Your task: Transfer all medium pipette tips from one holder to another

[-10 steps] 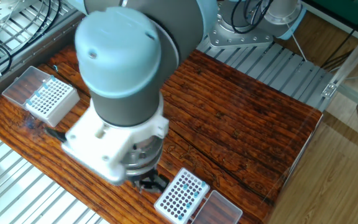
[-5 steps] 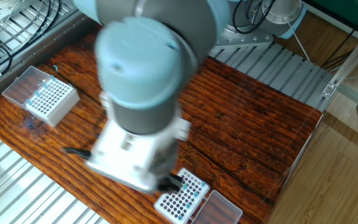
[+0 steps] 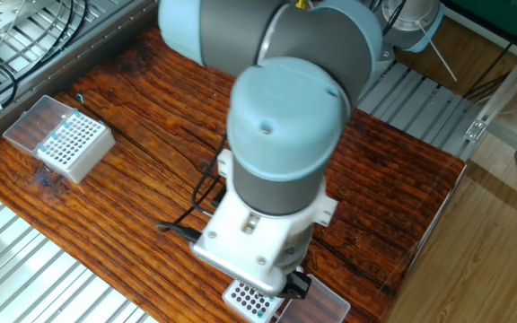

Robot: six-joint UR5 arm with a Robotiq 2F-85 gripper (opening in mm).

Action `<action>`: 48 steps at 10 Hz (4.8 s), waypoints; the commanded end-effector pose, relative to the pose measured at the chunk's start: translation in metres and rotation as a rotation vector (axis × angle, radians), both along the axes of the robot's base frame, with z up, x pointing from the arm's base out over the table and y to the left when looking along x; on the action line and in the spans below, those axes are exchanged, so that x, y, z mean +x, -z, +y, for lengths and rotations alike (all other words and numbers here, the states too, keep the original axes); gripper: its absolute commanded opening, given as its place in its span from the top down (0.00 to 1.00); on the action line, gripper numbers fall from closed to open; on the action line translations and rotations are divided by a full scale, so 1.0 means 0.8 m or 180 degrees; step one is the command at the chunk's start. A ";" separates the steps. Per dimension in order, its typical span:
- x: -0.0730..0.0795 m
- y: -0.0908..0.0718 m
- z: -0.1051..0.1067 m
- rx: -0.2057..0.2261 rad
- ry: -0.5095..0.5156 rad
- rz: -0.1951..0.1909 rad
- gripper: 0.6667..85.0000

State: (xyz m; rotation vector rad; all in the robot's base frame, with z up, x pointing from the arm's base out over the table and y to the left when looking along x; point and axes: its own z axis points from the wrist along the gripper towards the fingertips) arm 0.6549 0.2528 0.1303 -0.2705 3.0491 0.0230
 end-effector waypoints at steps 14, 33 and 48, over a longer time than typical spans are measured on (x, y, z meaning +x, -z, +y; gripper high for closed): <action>-0.008 0.012 -0.013 -0.0010 -0.0014 -0.0031 0.99; -0.010 0.029 -0.020 -0.0055 -0.0029 0.0018 0.94; 0.002 0.022 -0.099 -0.0096 -0.0502 0.0025 0.68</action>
